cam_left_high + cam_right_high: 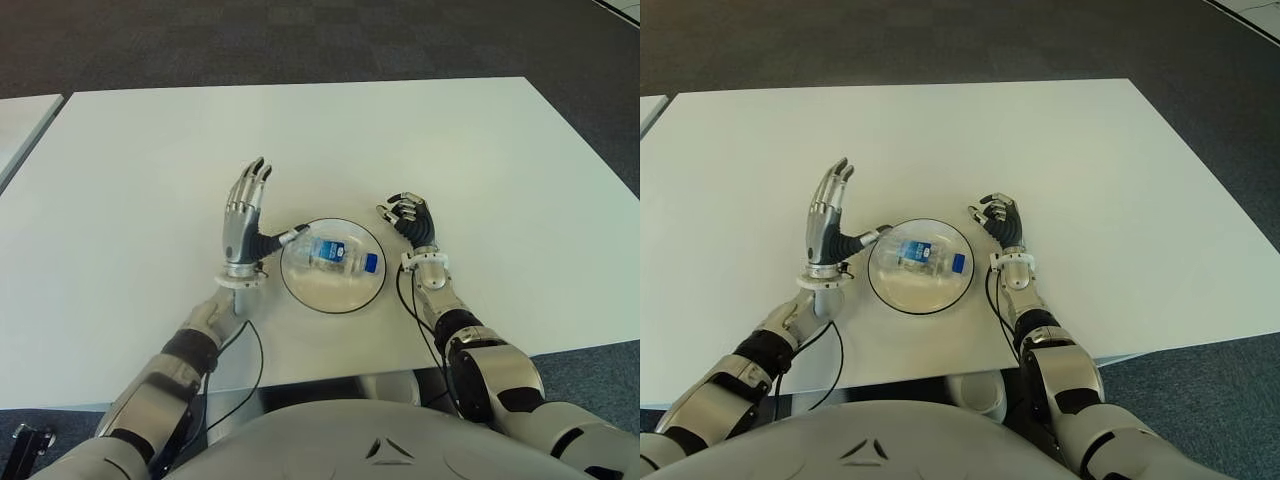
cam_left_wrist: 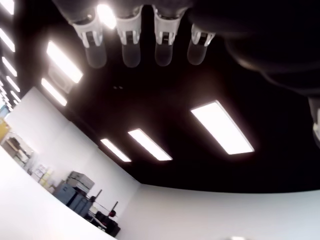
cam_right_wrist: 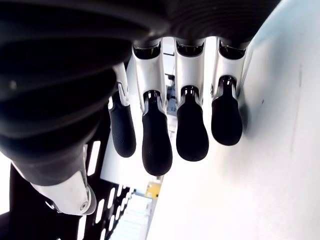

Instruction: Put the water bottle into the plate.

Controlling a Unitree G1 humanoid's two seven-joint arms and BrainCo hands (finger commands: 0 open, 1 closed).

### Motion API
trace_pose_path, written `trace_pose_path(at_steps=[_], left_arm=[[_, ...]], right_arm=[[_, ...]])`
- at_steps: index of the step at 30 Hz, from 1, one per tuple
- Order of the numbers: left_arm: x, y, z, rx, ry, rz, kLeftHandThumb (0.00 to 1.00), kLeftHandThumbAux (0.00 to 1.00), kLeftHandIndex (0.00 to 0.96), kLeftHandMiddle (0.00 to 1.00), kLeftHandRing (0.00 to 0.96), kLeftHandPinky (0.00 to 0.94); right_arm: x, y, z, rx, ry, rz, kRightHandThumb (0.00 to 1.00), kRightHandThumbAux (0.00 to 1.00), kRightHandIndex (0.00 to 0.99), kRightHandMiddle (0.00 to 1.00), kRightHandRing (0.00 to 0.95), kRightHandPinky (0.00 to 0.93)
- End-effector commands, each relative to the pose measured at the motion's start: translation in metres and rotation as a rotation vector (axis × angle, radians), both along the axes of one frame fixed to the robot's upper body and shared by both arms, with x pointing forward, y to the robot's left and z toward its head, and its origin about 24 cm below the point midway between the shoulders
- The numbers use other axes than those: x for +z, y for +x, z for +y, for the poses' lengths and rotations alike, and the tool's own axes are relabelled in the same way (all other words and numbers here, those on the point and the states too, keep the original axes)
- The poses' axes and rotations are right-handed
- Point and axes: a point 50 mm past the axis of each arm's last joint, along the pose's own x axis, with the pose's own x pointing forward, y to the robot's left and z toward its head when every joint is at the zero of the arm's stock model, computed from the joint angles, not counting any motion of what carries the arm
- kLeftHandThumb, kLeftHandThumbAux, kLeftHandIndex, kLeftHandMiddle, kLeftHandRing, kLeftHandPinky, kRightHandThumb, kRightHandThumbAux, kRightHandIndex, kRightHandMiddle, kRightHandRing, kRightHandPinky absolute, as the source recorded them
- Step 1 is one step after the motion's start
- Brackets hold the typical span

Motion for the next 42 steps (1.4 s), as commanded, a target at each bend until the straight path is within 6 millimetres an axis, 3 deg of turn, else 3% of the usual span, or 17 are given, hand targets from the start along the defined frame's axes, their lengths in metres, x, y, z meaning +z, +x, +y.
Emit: trace_pose_path(at_steps=[1, 12, 27, 29, 30, 34, 40, 41, 42], left_arm=[[-0.004, 0.003, 0.013, 0.049, -0.079, 0.05, 0.002, 0.463, 0.0, 0.0, 0.0, 0.0], [-0.022, 0.001, 0.051, 0.116, -0.234, 0.267, 0.0, 0.575, 0.0, 0.0, 0.0, 0.0], [-0.028, -0.004, 0.057, 0.041, -0.383, 0.313, 0.0, 0.552, 0.0, 0.0, 0.0, 0.0], [-0.031, -0.003, 0.061, 0.055, -0.407, 0.341, 0.0, 0.54, 0.02, 0.032, 0.023, 0.04], [-0.032, -0.003, 0.062, 0.062, -0.421, 0.356, 0.0, 0.567, 0.084, 0.114, 0.11, 0.142], [-0.036, -0.002, 0.067, 0.092, -0.477, 0.398, 0.0, 0.672, 0.245, 0.315, 0.323, 0.374], [-0.04, -0.001, 0.067, 0.149, -0.56, 0.417, 0.05, 0.849, 0.401, 0.448, 0.456, 0.498], [-0.041, -0.001, 0.067, 0.156, -0.576, 0.423, 0.079, 0.87, 0.423, 0.469, 0.475, 0.515], [-0.042, 0.0, 0.066, 0.16, -0.587, 0.427, 0.299, 0.816, 0.424, 0.492, 0.495, 0.531]], right_arm=[[-0.011, -0.007, 0.0, -0.003, 0.002, 0.057, 0.709, 0.726, 0.433, 0.699, 0.723, 0.748], [-0.011, -0.007, 0.0, -0.005, -0.001, 0.058, 0.708, 0.726, 0.433, 0.7, 0.718, 0.729], [-0.011, -0.007, 0.0, -0.001, -0.012, 0.055, 0.708, 0.726, 0.433, 0.695, 0.714, 0.726], [-0.011, -0.007, 0.0, 0.0, -0.011, 0.058, 0.708, 0.726, 0.433, 0.696, 0.716, 0.735], [-0.011, -0.007, 0.0, 0.0, -0.011, 0.059, 0.708, 0.726, 0.434, 0.696, 0.717, 0.734], [-0.011, -0.007, 0.0, 0.001, -0.008, 0.061, 0.709, 0.726, 0.434, 0.696, 0.716, 0.732], [-0.011, -0.007, 0.0, -0.001, -0.006, 0.063, 0.709, 0.726, 0.434, 0.693, 0.711, 0.708], [-0.011, -0.007, 0.0, -0.001, -0.006, 0.064, 0.709, 0.726, 0.434, 0.693, 0.709, 0.702], [-0.012, -0.007, 0.0, -0.002, -0.006, 0.064, 0.709, 0.726, 0.434, 0.693, 0.709, 0.702]])
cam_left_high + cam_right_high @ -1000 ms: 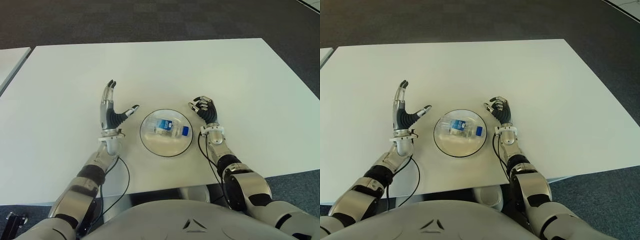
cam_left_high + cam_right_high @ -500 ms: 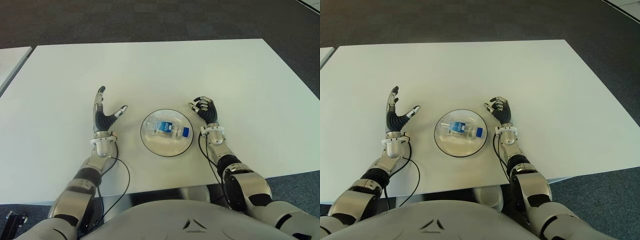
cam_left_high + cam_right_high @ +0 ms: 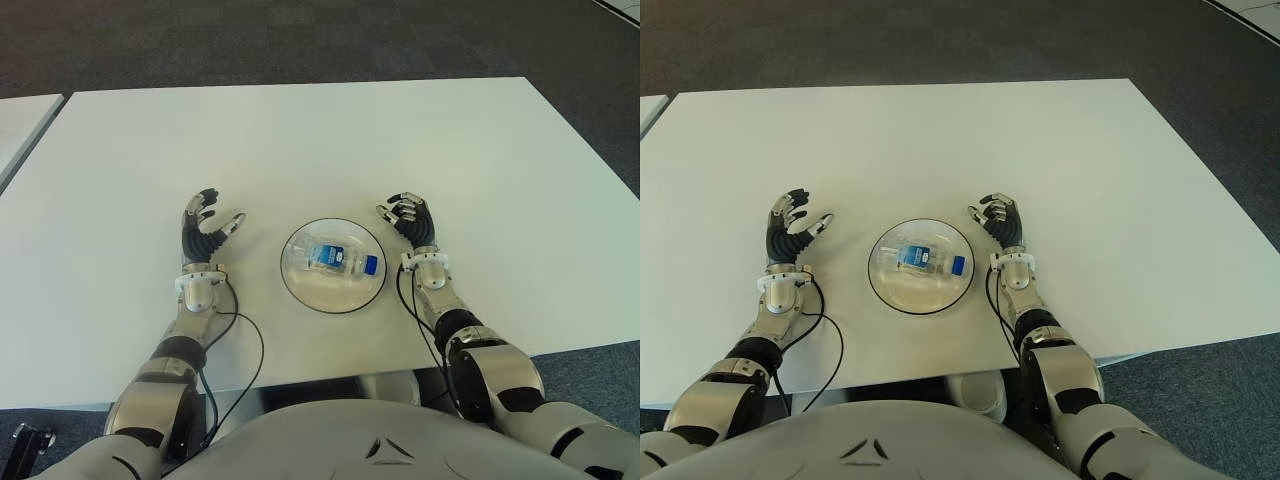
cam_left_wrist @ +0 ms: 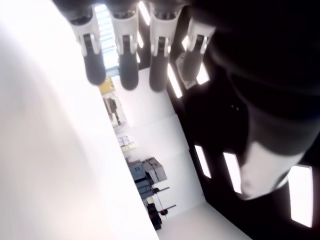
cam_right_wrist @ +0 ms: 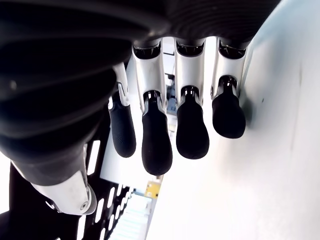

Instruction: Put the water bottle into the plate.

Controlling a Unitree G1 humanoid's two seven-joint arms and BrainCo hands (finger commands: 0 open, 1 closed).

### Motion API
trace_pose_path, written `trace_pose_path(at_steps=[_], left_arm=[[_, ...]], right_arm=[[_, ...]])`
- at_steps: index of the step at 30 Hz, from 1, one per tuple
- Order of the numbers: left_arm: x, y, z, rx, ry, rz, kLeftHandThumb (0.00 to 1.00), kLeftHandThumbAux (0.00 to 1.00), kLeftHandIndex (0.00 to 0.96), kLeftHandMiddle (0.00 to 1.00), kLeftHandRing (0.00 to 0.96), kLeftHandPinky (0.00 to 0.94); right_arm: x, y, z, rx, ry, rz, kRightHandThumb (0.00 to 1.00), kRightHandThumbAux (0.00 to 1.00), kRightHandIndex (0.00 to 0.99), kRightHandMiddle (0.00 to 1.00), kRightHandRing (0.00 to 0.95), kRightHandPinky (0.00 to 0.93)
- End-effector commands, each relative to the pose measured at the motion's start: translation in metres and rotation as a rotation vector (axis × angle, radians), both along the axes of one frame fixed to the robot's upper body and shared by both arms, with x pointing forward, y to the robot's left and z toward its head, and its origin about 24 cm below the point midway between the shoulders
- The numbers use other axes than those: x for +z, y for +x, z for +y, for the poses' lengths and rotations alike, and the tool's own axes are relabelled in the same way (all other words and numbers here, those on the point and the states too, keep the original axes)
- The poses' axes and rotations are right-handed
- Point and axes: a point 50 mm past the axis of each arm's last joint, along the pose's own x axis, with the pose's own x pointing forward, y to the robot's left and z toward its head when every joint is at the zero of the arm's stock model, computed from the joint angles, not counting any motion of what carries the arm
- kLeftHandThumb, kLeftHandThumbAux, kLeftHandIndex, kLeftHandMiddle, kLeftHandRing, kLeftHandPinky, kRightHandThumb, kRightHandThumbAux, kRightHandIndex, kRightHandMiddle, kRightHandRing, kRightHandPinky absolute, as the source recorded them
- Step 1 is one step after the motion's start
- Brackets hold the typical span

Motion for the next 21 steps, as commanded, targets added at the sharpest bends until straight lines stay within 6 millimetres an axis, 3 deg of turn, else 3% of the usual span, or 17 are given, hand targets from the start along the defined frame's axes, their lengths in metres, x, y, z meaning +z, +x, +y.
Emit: trace_pose_path(at_steps=[1, 3, 6, 21], left_arm=[[-0.01, -0.001, -0.006, 0.024, -0.079, 0.059, 0.378, 0.797, 0.425, 0.5, 0.502, 0.536], [-0.012, 0.0, -0.006, 0.03, -0.103, 0.079, 0.567, 0.75, 0.427, 0.529, 0.53, 0.553], [-0.016, 0.002, -0.005, 0.032, -0.13, 0.114, 0.657, 0.728, 0.429, 0.555, 0.555, 0.56], [-0.02, 0.011, -0.009, -0.055, -0.201, 0.208, 0.704, 0.715, 0.432, 0.606, 0.595, 0.577]], right_arm=[[-0.011, -0.007, 0.0, -0.003, -0.003, 0.063, 0.709, 0.726, 0.434, 0.693, 0.708, 0.702], [-0.011, -0.007, 0.0, -0.002, -0.003, 0.064, 0.709, 0.726, 0.434, 0.695, 0.712, 0.719], [-0.011, -0.007, 0.0, -0.001, -0.004, 0.064, 0.709, 0.726, 0.434, 0.702, 0.722, 0.747], [-0.011, -0.008, 0.002, -0.003, 0.001, 0.053, 0.708, 0.726, 0.434, 0.709, 0.726, 0.733]])
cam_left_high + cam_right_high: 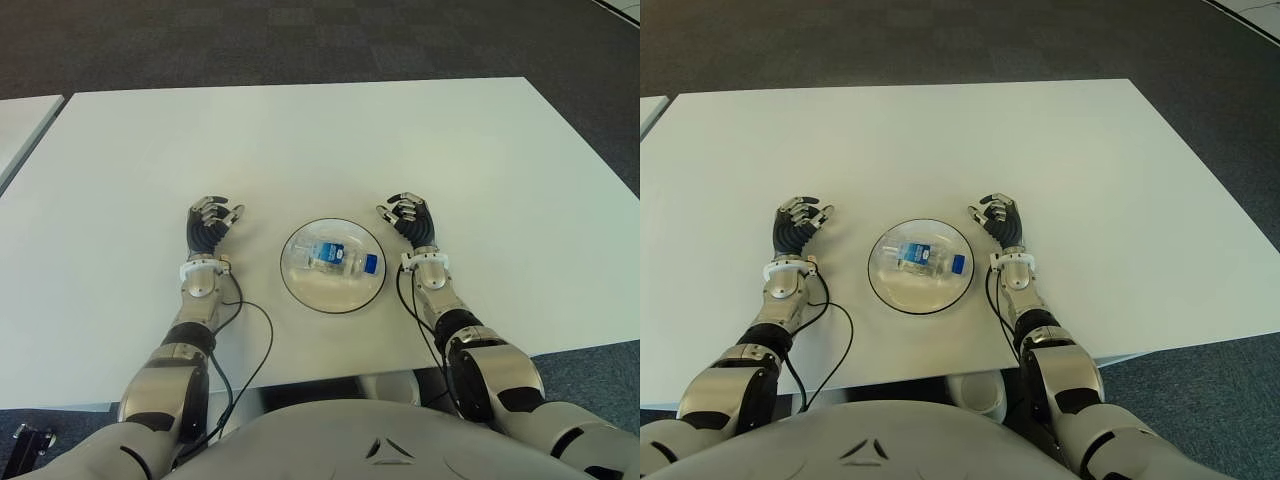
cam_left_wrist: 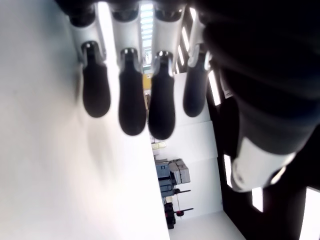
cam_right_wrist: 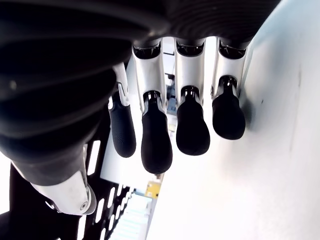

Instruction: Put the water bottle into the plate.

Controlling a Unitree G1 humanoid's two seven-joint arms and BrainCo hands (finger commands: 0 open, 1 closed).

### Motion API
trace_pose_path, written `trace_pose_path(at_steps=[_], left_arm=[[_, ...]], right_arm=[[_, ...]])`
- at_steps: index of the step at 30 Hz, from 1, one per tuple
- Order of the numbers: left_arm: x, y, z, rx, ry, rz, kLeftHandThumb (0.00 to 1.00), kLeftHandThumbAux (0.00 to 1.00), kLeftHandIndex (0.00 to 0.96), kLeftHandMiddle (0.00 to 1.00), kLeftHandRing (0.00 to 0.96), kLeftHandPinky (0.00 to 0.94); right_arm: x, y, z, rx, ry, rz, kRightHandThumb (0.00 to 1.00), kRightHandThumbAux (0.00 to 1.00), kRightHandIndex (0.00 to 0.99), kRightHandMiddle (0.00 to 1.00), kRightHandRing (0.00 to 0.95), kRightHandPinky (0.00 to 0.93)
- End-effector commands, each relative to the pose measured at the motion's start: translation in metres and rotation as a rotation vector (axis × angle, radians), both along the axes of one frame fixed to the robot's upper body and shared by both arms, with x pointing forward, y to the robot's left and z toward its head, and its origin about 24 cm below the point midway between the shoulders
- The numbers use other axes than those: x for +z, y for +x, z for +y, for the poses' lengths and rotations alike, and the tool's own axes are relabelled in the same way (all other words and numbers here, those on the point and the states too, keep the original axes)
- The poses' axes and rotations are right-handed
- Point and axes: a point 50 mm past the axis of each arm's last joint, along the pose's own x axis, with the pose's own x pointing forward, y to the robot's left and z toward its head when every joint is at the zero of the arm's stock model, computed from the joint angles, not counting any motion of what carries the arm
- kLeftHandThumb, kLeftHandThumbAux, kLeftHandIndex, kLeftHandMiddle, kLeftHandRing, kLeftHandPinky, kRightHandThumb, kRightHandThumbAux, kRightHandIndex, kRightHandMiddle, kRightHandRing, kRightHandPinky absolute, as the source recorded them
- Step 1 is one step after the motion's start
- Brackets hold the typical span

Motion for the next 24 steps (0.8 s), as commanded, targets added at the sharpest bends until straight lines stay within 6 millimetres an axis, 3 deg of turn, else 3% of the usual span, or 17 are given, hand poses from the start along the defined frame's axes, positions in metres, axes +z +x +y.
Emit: trace_pose_path(at_steps=[1, 24], left_arm=[[-0.014, -0.007, -0.007, -0.023, -0.061, 0.078, 0.705, 0.714, 0.432, 0.607, 0.594, 0.574], [-0.023, -0.008, -0.02, -0.059, -0.21, 0.127, 0.709, 0.71, 0.434, 0.625, 0.607, 0.602]], right_arm=[[-0.011, -0.008, 0.002, -0.005, 0.001, 0.053, 0.708, 0.726, 0.434, 0.707, 0.724, 0.731], [-0.012, -0.009, 0.003, -0.016, 0.009, 0.051, 0.708, 0.725, 0.435, 0.704, 0.715, 0.719]])
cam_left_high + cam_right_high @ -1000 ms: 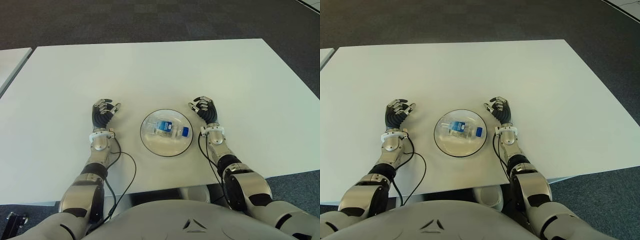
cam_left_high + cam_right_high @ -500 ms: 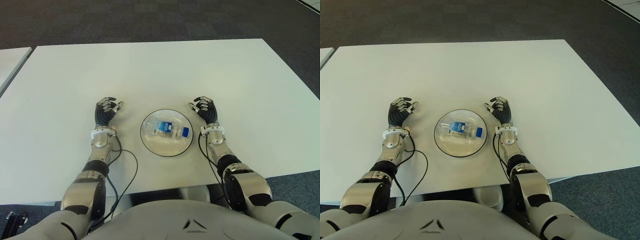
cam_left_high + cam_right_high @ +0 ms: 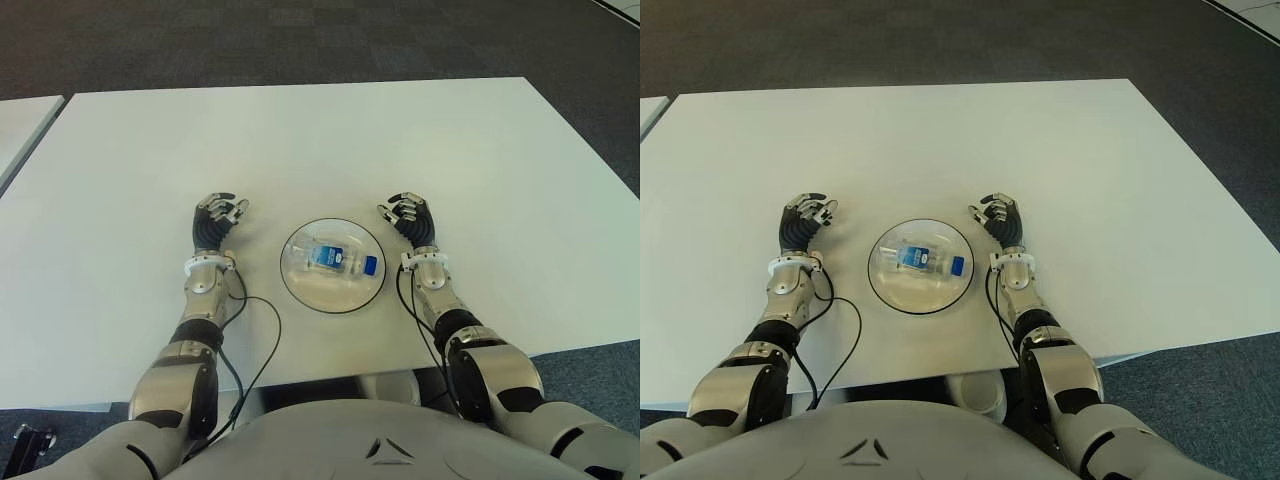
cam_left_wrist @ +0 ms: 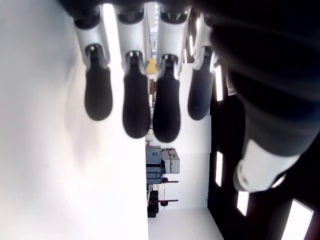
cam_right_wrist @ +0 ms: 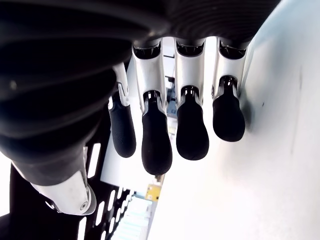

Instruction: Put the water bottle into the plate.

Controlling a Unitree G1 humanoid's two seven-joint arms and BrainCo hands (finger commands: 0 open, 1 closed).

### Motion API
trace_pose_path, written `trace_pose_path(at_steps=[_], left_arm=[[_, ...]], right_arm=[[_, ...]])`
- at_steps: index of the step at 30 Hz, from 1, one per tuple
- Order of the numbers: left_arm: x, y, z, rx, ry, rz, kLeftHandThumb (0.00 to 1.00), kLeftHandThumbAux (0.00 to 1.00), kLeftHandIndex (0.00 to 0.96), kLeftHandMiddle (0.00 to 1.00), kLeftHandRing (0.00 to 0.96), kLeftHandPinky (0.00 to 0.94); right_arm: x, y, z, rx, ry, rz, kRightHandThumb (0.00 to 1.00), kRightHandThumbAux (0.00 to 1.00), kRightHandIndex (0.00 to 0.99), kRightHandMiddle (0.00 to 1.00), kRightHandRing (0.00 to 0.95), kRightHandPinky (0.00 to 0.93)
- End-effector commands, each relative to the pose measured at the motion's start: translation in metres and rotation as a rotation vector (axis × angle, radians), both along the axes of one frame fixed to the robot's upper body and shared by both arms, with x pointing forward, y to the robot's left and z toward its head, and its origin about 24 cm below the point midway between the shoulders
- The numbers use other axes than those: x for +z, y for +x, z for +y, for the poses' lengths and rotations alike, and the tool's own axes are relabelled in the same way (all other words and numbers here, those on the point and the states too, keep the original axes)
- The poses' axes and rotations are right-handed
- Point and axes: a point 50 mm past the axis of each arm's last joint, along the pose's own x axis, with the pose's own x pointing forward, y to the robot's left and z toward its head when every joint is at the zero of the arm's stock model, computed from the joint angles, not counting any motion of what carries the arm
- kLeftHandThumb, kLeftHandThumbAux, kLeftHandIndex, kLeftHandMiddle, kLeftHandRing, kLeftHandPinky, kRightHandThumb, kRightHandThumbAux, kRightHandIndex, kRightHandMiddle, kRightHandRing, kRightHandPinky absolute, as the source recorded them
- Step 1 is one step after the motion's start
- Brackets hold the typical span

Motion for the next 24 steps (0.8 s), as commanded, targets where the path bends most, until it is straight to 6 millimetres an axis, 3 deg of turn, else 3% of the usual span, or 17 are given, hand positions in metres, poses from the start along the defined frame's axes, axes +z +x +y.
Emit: trace_pose_path(at_steps=[1, 15, 24], left_arm=[[-0.0216, -0.013, -0.0094, -0.023, -0.045, 0.129, 0.709, 0.71, 0.434, 0.626, 0.608, 0.604], [-0.0205, -0.014, -0.014, -0.044, -0.043, 0.128, 0.708, 0.711, 0.434, 0.618, 0.595, 0.584], [-0.0209, -0.0197, -0.0167, -0.046, -0.035, 0.126, 0.707, 0.712, 0.433, 0.596, 0.582, 0.572]], right_arm=[[-0.0121, -0.0085, 0.0023, -0.004, 0.007, 0.056, 0.708, 0.725, 0.435, 0.704, 0.716, 0.717], [-0.0124, -0.0085, 0.002, -0.005, 0.007, 0.061, 0.709, 0.725, 0.434, 0.712, 0.731, 0.753], [-0.0119, -0.0084, 0.0017, -0.003, 0.001, 0.056, 0.709, 0.725, 0.434, 0.709, 0.722, 0.718]])
